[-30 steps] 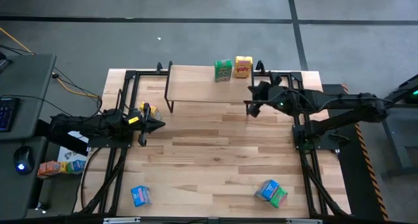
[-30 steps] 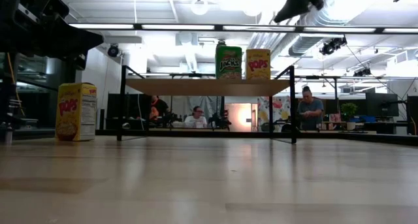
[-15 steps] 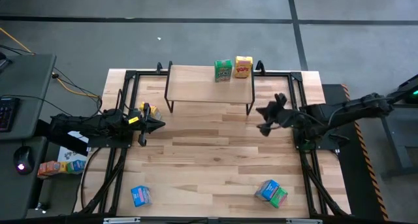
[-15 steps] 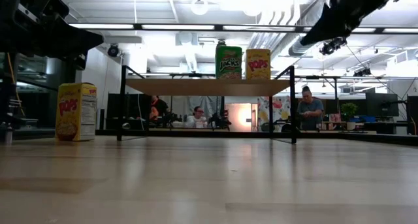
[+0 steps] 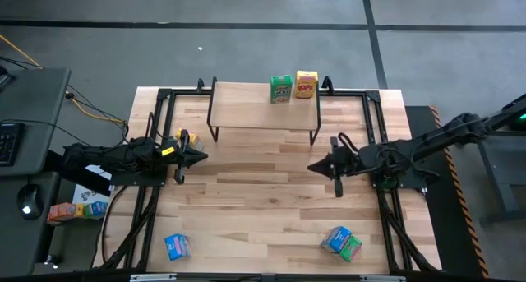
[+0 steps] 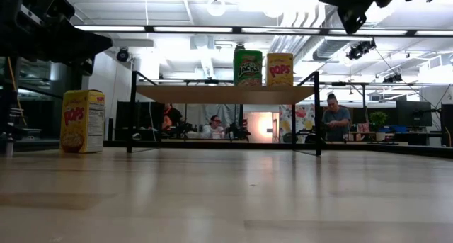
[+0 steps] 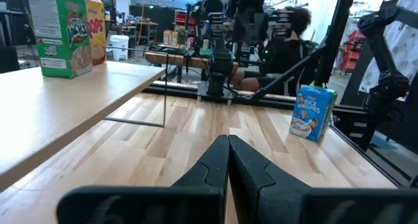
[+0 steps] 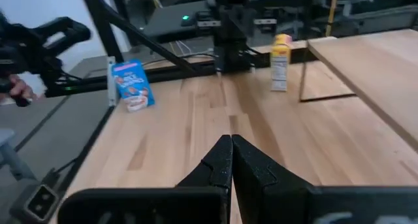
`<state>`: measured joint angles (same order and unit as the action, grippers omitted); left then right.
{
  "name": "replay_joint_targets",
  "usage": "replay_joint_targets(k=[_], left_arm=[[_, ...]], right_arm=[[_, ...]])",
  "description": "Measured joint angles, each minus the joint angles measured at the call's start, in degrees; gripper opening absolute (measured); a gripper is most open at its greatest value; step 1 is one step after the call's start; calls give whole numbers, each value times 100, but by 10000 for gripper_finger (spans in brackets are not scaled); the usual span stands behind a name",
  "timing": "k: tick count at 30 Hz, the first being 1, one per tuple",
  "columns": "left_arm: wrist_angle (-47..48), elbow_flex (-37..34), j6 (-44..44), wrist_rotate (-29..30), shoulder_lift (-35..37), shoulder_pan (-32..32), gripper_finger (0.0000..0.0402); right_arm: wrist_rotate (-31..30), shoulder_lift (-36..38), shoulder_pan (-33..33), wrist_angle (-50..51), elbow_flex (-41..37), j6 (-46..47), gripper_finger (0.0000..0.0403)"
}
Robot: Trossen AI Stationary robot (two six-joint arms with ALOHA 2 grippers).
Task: Stack cereal on shelf
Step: Move the right blue cereal box to the middle right of the table
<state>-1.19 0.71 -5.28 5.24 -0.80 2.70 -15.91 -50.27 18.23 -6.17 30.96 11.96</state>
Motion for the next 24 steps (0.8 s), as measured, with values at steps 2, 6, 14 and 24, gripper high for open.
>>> replay_joint_targets(k=[2, 6, 14, 24], left_arm=[[-164, -2, -2, 23, 0, 2, 0], [-747, -2, -113, -4, 2, 2, 0], [-2066, 2, -651, 220, -201, 9, 16], [-2452, 348, -610, 6, -1474, 172, 172]], right_arm=[[0, -102, 27, -157, 0, -4, 0], [0, -247, 33, -193, 0, 5, 0], [-37, -427, 11, -200, 2, -41, 0], [533, -421, -273, -1330, 5, 192, 40]])
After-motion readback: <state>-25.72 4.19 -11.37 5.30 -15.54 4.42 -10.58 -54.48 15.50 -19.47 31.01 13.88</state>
